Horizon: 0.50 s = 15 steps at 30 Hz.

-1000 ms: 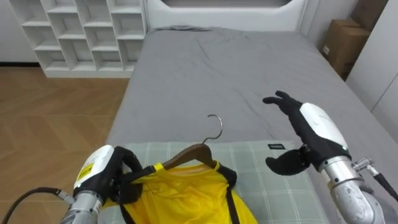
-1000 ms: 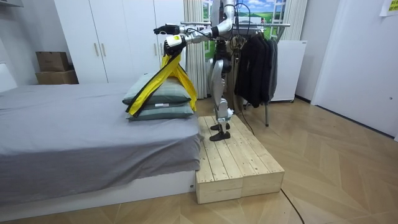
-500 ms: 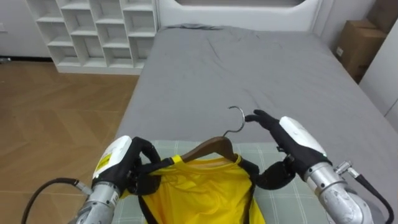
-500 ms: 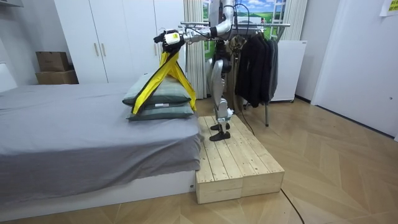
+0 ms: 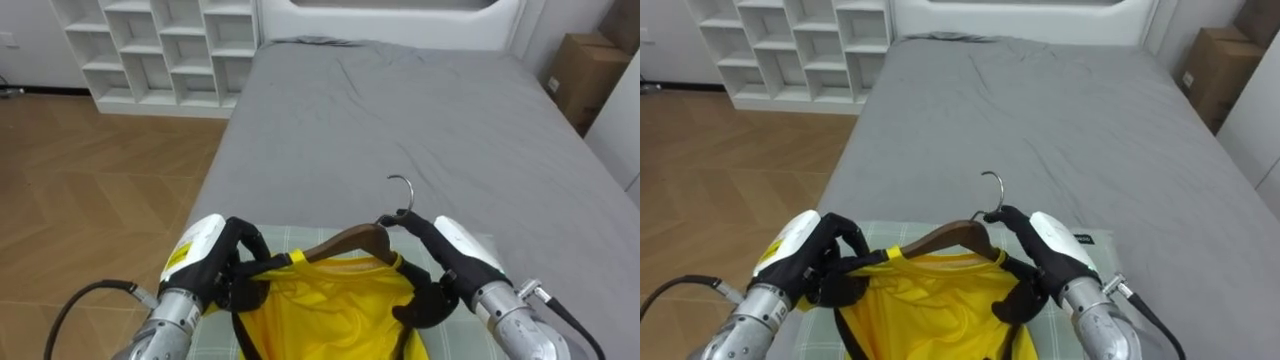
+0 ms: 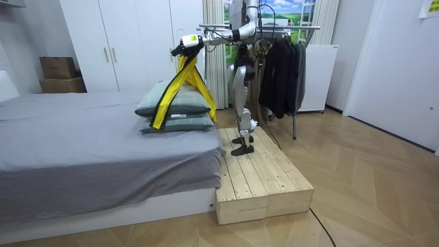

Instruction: Hang clothes

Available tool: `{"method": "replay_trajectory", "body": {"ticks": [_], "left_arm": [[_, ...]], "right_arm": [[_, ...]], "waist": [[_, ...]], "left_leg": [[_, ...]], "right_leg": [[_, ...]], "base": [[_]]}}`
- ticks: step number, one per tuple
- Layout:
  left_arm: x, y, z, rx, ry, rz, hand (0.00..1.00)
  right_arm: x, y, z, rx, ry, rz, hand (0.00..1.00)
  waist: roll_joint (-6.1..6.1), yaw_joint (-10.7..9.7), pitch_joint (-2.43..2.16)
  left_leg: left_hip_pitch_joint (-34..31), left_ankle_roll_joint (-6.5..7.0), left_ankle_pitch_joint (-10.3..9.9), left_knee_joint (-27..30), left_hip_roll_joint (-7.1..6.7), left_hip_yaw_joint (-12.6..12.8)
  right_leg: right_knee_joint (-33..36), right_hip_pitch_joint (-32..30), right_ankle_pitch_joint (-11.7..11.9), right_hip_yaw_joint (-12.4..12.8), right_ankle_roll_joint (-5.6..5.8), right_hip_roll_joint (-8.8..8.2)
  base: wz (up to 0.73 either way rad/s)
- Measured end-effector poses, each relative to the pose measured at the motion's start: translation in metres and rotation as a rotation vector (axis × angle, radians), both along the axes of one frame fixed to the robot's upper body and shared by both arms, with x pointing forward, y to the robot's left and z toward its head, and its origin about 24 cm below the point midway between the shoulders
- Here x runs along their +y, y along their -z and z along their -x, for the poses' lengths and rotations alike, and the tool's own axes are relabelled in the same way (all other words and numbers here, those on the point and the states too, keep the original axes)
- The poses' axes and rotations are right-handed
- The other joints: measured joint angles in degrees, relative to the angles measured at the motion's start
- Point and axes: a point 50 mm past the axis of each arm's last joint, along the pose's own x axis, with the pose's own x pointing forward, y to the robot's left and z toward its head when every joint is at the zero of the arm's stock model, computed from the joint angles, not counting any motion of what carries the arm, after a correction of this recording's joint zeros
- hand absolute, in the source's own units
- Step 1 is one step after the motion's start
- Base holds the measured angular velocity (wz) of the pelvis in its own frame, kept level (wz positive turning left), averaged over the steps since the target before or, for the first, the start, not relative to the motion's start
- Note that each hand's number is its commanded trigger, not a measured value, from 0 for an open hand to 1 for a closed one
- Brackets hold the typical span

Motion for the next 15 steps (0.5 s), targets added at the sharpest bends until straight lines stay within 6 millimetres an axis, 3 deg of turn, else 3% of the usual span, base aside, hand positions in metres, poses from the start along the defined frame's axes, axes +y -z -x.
{"method": "replay_trajectory", "body": {"ticks": [9, 15], "left_arm": [[-0.004, -0.006, 0.000, -0.018, 0.012, 0.043, 1.00], [-0.003, -0.005, 0.000, 0.002, 0.021, 0.080, 1.00]], "right_arm": [[-0.010, 0.027, 0.003, 0.123, 0.052, -0.037, 0.00], [-0.014, 0.032, 0.000, 0.147, 0.079, -0.065, 0.00]], "waist": [[0.30, 0.1, -0.04], [1.10, -0.1, -0.12]], "left_leg": [[-1.3, 0.00, 0.0, 1.1, -0.05, -0.3], [-1.3, 0.00, 0.0, 1.0, -0.03, -0.4]], "right_leg": [[0.1, -0.6, 0.0, -0.5, -0.01, -0.10], [0.1, -0.6, 0.1, -0.6, -0.06, -0.03]], "base": [[0.02], [0.00]]}}
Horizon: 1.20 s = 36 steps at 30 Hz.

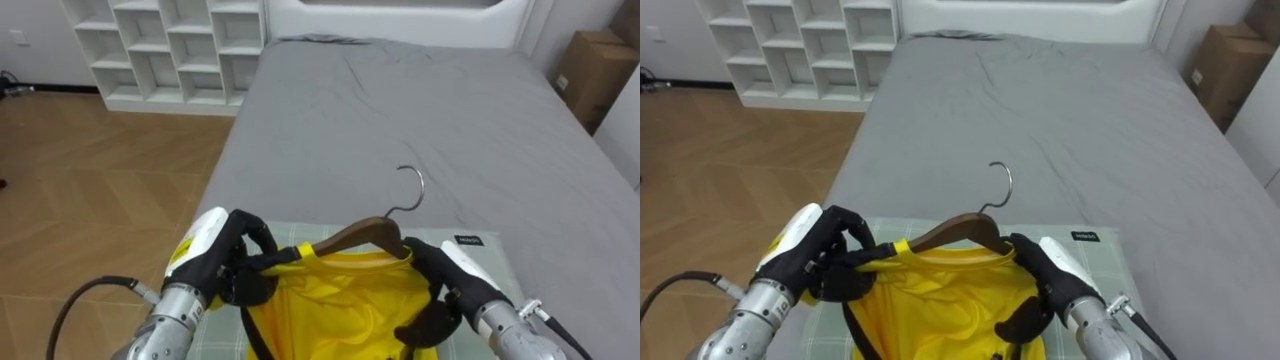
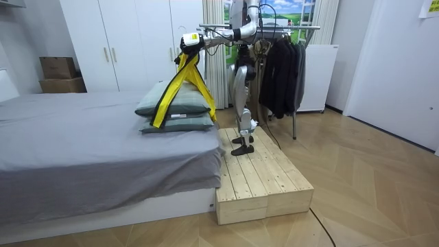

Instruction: Hang clothes

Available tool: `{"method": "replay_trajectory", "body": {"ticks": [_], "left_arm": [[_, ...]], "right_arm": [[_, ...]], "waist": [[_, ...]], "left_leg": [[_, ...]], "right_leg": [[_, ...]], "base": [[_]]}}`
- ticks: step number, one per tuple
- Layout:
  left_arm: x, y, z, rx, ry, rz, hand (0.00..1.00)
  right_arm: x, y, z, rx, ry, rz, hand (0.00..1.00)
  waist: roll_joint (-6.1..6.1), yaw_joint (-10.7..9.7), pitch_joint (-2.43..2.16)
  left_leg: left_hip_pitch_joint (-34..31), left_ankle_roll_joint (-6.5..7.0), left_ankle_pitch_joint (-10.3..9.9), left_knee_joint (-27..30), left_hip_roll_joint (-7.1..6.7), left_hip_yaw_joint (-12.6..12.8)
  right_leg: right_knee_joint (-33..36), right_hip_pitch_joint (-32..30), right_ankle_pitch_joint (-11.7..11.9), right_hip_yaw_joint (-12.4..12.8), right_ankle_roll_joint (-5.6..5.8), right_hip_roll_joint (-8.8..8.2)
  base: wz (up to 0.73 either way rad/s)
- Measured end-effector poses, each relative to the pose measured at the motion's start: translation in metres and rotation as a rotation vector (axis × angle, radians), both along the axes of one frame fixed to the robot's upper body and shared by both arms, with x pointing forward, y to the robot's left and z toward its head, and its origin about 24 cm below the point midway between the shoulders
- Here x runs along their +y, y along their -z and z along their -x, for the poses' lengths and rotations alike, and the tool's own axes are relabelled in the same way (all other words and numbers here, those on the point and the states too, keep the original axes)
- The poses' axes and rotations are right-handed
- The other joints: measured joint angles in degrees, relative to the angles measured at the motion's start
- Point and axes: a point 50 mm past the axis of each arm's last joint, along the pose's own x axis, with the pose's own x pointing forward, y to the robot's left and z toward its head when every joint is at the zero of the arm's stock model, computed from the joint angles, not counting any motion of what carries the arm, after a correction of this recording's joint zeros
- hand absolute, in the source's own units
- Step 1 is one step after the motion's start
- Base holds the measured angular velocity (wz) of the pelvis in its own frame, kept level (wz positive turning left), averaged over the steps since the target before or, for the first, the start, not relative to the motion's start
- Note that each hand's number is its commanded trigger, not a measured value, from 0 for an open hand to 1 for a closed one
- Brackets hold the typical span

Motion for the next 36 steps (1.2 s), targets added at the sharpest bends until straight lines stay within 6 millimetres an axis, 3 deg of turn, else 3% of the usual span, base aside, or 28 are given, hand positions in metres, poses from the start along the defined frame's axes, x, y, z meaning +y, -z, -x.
{"method": "replay_trajectory", "body": {"ticks": [7, 15, 20, 24, 36], "left_arm": [[0.000, 0.001, 0.000, 0.025, 0.023, -0.006, 1.00], [0.003, 0.001, 0.000, 0.039, 0.016, 0.058, 1.00], [-0.001, -0.006, 0.000, 0.020, 0.037, 0.080, 1.00], [-0.001, -0.009, 0.000, 0.022, 0.046, 0.138, 1.00], [-0.005, -0.013, 0.000, 0.046, 0.089, 0.190, 1.00]], "right_arm": [[-0.005, 0.009, 0.002, 0.035, 0.025, 0.013, 0.00], [-0.012, 0.013, 0.003, -0.009, 0.086, 0.080, 0.00], [-0.016, 0.010, 0.002, -0.060, 0.116, 0.127, 0.00], [-0.020, 0.003, 0.000, -0.117, 0.161, 0.128, 0.00], [-0.018, -0.008, -0.004, -0.197, 0.191, 0.120, 0.00]], "waist": [[0.53, 0.0, -0.30], [0.54, 0.0, -0.32], [0.70, -0.1, -0.46], [1.23, -0.1, -0.91], [1.17, 0.1, -0.93]], "left_leg": [[0.0, 0.00, 0.0, 0.1, -0.01, -0.2], [0.9, 0.00, 0.0, 0.0, 0.01, -0.1], [0.9, 0.00, 0.0, 0.2, -0.09, -0.3], [1.4, 0.02, 0.0, 0.1, -0.22, -0.3], [1.7, 0.03, 0.0, 0.1, -0.09, 0.3]], "right_leg": [[0.0, 0.2, 0.0, -0.2, 0.00, -0.08], [0.0, 0.9, 0.0, -0.1, 0.01, -0.23], [0.1, 1.1, 0.0, -0.3, 0.00, -0.03], [0.1, 1.6, 0.0, -0.1, 0.03, -0.32], [0.1, 1.7, 0.0, 0.7, 0.05, -0.10]], "base": [[0.00], [0.00], [0.03], [0.00], [-0.02]]}}
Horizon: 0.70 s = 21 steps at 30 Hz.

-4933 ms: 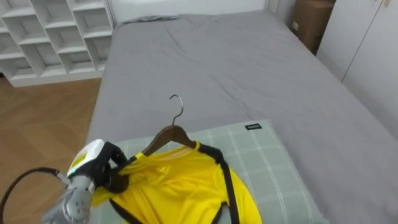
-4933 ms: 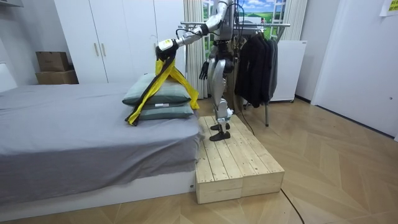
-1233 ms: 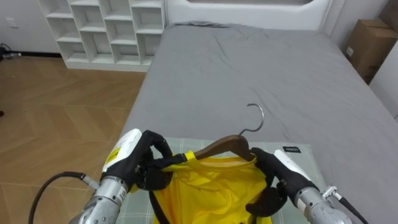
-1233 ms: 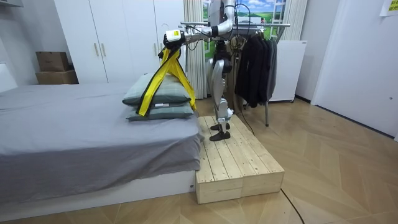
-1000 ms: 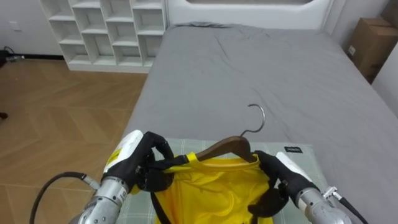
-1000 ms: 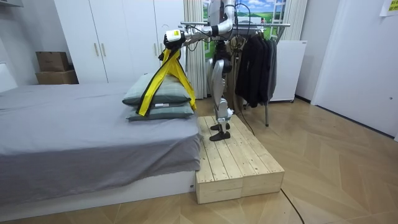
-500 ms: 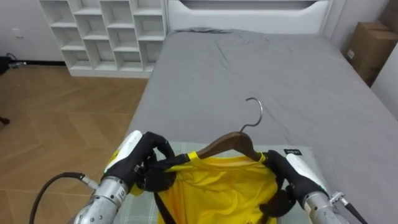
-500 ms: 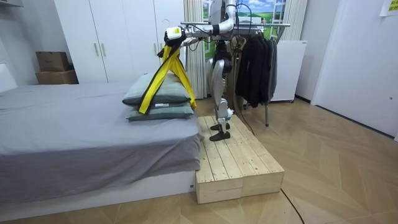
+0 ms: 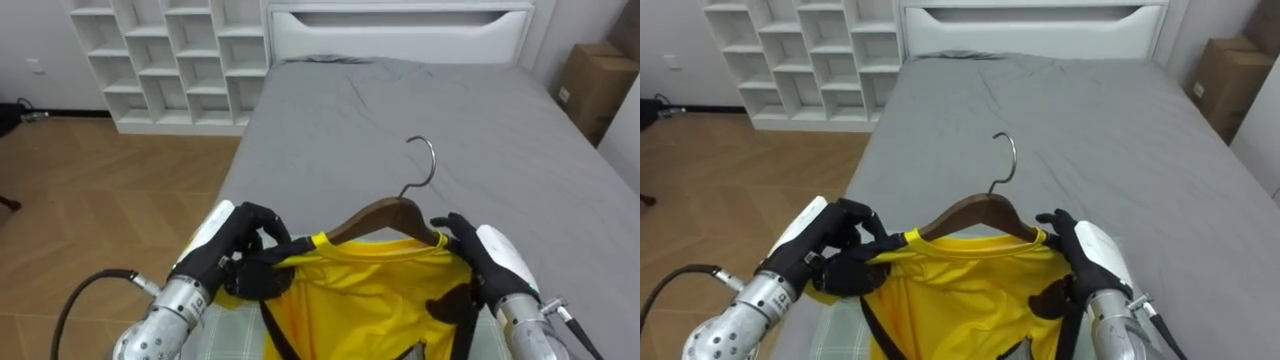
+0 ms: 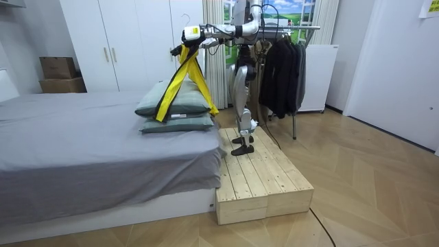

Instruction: Hang clothes

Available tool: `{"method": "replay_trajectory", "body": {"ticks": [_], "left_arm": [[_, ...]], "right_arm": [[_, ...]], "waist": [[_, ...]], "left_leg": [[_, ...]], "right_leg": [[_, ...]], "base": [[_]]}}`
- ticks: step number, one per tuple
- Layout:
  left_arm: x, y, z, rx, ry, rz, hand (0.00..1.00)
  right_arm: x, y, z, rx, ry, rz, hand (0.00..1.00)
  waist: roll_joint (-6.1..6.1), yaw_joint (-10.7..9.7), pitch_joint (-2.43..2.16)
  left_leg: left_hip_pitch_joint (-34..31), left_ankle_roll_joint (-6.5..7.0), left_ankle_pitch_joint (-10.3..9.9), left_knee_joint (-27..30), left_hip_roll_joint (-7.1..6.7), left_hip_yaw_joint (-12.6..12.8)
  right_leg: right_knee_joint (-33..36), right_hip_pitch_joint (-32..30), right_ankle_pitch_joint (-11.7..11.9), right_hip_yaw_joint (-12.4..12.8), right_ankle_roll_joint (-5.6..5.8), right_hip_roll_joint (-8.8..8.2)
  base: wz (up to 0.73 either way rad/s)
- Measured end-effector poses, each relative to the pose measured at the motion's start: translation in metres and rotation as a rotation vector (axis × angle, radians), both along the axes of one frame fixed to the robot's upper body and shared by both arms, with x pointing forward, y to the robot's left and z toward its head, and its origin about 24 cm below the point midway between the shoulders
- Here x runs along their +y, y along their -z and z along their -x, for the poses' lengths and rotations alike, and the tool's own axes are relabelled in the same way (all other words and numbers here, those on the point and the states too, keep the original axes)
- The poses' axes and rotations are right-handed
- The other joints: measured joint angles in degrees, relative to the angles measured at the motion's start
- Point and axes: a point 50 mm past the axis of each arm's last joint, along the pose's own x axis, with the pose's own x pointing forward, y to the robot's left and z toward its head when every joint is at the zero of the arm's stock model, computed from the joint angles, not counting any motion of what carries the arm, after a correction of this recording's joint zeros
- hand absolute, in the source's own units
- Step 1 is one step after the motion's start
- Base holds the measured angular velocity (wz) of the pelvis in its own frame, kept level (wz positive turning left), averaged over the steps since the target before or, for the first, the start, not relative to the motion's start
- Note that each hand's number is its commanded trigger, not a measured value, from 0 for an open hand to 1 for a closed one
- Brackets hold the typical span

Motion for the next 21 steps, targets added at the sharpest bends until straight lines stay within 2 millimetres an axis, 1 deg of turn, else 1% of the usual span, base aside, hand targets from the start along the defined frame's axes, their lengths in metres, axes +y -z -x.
{"method": "replay_trajectory", "body": {"ticks": [6, 9, 12, 16, 21], "left_arm": [[-0.001, 0.002, 0.002, 0.026, 0.014, 0.059, 1.00], [-0.002, 0.005, 0.003, 0.048, 0.015, 0.123, 1.00], [-0.009, 0.007, 0.005, 0.069, 0.041, 0.168, 1.00], [-0.010, 0.008, 0.005, 0.075, 0.044, 0.179, 1.00], [-0.010, 0.009, 0.005, 0.087, 0.037, 0.200, 1.00]], "right_arm": [[0.000, -0.007, -0.003, -0.061, 0.032, -0.006, 0.00], [0.004, -0.020, -0.006, -0.140, 0.034, -0.001, 0.00], [0.008, -0.030, -0.007, -0.212, 0.035, 0.020, 0.00], [0.012, -0.030, -0.007, -0.244, 0.059, 0.006, 0.00], [0.014, -0.032, -0.007, -0.273, 0.068, 0.014, 0.00]], "waist": [[-0.03, -0.3, 0.03], [0.00, -0.7, 0.08], [-0.02, -0.8, 0.11], [0.09, -1.3, 0.25], [0.13, -1.2, 0.26]], "left_leg": [[0.7, -0.01, 0.0, -0.1, 0.03, 0.0], [0.7, -0.01, 0.0, -0.2, 0.07, -0.1], [0.7, -0.02, 0.0, -0.2, 0.10, -0.1], [0.6, -0.03, 0.0, -0.3, 0.12, -0.3], [0.7, -0.04, 0.0, -0.9, 0.13, -0.2]], "right_leg": [[-0.1, 0.6, 0.0, 0.1, 0.00, 0.02], [-0.1, 0.6, 0.0, 0.0, 0.00, 0.09], [-0.1, 0.6, 0.0, 0.0, 0.00, 0.13], [0.0, 0.5, 0.0, -0.2, -0.02, 0.19], [0.0, 0.3, 0.0, 0.0, -0.02, 0.22]], "base": [[0.00], [0.00], [0.00], [0.01], [0.00]]}}
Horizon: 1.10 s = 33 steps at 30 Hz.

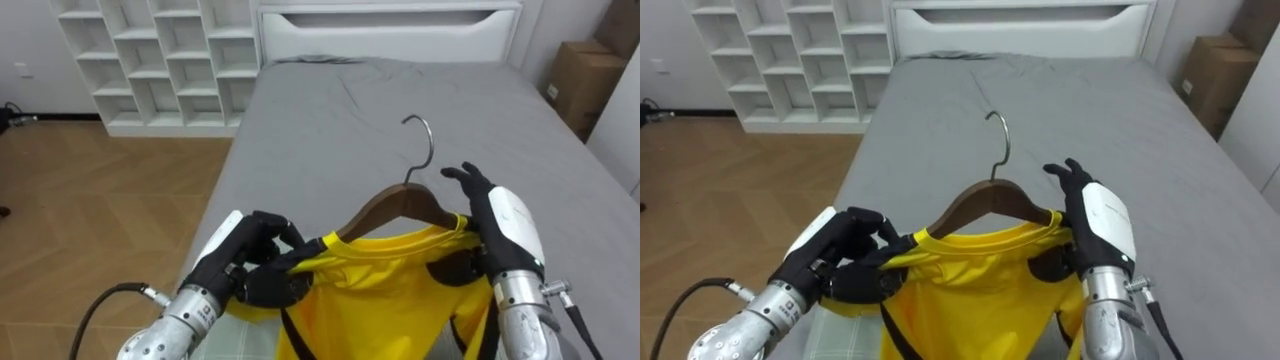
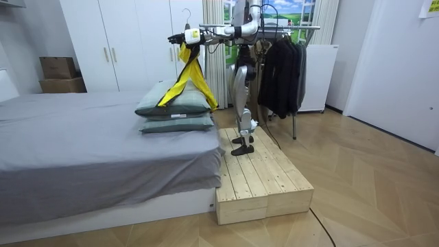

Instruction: Hang clothes

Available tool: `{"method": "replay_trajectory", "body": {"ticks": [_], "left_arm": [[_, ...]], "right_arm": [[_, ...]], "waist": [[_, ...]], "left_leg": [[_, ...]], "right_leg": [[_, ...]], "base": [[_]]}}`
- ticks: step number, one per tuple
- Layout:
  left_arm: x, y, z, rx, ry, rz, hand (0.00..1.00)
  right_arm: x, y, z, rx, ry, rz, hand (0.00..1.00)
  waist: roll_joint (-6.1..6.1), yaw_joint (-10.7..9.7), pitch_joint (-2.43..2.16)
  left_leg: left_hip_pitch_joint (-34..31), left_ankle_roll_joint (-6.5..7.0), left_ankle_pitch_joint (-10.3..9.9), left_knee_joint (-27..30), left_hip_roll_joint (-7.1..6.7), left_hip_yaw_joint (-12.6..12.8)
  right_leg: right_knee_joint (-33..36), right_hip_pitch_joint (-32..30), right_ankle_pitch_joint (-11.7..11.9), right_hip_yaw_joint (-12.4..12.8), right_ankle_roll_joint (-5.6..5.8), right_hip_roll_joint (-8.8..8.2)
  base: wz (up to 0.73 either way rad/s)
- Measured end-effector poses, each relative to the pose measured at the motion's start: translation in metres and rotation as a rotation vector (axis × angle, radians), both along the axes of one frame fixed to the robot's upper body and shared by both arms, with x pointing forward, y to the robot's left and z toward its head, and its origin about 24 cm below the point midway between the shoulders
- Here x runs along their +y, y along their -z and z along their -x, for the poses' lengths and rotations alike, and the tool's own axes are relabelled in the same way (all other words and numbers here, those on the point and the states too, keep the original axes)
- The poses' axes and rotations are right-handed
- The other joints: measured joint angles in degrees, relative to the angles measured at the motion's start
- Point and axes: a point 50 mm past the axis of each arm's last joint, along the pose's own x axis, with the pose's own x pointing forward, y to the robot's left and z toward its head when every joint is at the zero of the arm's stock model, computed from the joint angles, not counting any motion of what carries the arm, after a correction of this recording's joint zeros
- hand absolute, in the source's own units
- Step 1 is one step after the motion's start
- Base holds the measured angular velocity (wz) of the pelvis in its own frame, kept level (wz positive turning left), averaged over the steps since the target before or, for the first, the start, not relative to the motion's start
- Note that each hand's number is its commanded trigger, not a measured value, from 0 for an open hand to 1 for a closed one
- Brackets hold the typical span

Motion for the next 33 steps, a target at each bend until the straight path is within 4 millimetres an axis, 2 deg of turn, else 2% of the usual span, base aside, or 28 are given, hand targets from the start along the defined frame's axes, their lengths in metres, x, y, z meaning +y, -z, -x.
{"method": "replay_trajectory", "body": {"ticks": [9, 14, 15, 16, 17, 20, 33], "left_arm": [[-0.002, 0.000, 0.000, 0.003, -0.001, 0.027, 1.00], [-0.001, 0.000, 0.000, 0.003, 0.000, 0.022, 1.00], [-0.001, 0.000, 0.000, 0.004, 0.000, 0.020, 1.00], [0.000, 0.000, 0.000, 0.005, -0.001, 0.018, 1.00], [0.000, 0.000, 0.000, 0.006, -0.001, 0.018, 1.00], [0.000, 0.000, 0.000, 0.009, -0.002, 0.017, 1.00], [0.003, -0.002, -0.001, 0.002, -0.006, 0.006, 1.00]], "right_arm": [[0.004, -0.006, -0.001, -0.036, -0.016, 0.036, 0.00], [0.013, -0.006, -0.001, -0.048, -0.043, 0.061, 0.00], [0.015, -0.005, 0.000, -0.047, -0.051, 0.071, 0.00], [0.016, -0.005, 0.000, -0.047, -0.057, 0.077, 0.10], [0.016, -0.005, 0.000, -0.046, -0.058, 0.077, 0.26], [0.017, -0.004, 0.000, -0.045, -0.063, 0.079, 1.00], [0.014, -0.003, 0.002, -0.036, -0.107, 0.203, 1.00]], "waist": [[-0.02, 1.8, 0.02], [-0.23, 2.4, 0.30], [-0.29, 2.4, 0.51], [-0.38, 2.4, 0.69], [-0.42, 2.4, 0.75], [-0.62, 2.5, 1.01], [-0.54, 2.7, 0.95]], "left_leg": [[0.4, -0.06, 0.0, -0.4, 0.00, 0.2], [0.4, -0.17, 0.1, -0.4, 0.01, -0.1], [0.4, -0.18, 0.1, -0.4, 0.01, -0.2], [0.2, -0.19, 0.1, -0.4, 0.01, -0.3], [0.2, -0.19, 0.1, -0.4, 0.01, -0.4], [-0.1, -0.19, 0.1, -0.3, -0.03, -0.7], [-0.5, -0.18, 0.1, -0.2, -0.21, -1.2]], "right_leg": [[-0.2, 0.0, 0.0, 0.0, 0.03, -0.06], [-0.3, 0.2, 0.0, -0.1, 0.03, -0.01], [-0.3, 0.2, 0.0, -0.1, 0.03, 0.00], [-0.3, 0.2, 0.0, -0.1, 0.03, 0.00], [-0.4, 0.1, 0.0, -0.2, 0.03, 0.01], [-0.3, 0.1, 0.0, -0.8, 0.03, 0.04], [-0.2, -0.3, 0.0, -0.9, 0.03, -0.02]], "base": [[0.00], [0.01], [0.07], [0.06], [0.05], [0.06], [0.02]]}}
